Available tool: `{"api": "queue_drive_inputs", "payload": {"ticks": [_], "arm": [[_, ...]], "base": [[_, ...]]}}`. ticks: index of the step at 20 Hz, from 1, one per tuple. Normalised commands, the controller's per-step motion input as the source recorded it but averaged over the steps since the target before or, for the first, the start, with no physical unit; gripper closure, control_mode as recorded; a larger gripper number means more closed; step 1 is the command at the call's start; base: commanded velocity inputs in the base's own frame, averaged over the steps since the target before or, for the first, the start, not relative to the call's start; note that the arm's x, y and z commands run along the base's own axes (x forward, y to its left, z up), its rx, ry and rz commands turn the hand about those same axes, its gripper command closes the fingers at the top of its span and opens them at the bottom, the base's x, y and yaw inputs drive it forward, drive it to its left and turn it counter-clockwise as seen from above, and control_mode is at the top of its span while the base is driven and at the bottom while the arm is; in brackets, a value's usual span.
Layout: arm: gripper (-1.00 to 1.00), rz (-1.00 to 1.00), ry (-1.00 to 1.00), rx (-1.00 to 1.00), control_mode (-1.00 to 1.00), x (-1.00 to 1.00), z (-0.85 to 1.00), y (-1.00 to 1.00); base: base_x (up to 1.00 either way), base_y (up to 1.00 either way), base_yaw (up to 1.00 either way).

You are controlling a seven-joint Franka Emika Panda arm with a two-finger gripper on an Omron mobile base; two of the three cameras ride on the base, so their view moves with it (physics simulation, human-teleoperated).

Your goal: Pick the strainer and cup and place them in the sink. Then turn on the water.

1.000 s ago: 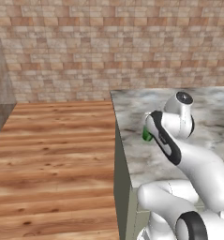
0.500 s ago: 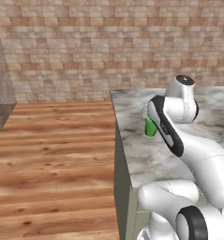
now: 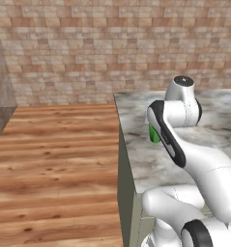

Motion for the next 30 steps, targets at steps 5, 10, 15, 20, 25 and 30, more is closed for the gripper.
{"api": "queue_drive_inputs", "payload": {"ticks": [5, 10, 15, 20, 25, 30], "arm": [[1.0, 0.0, 0.0, 0.0, -1.0, 0.0, 0.0, 0.0], [1.0, 0.0, 0.0, 0.0, -1.0, 0.0, 0.0, 0.0], [1.0, 0.0, 0.0, 0.0, -1.0, 0.0, 0.0, 0.0], [1.0, 0.0, 0.0, 0.0, 1.0, 0.0, 0.0, 0.0], [1.0, 0.0, 0.0, 0.0, 1.0, 0.0, 0.0, 0.0], [1.0, 0.0, 0.0, 0.0, 1.0, 0.0, 0.0, 0.0]], "base": [[0.0, 0.0, 0.0], [0.0, 0.0, 0.0], [0.0, 0.0, 0.0], [-0.14, 0.0, 0.0], [-0.8, 0.08, 0.01], [-0.85, 0.02, 0.0]]}}
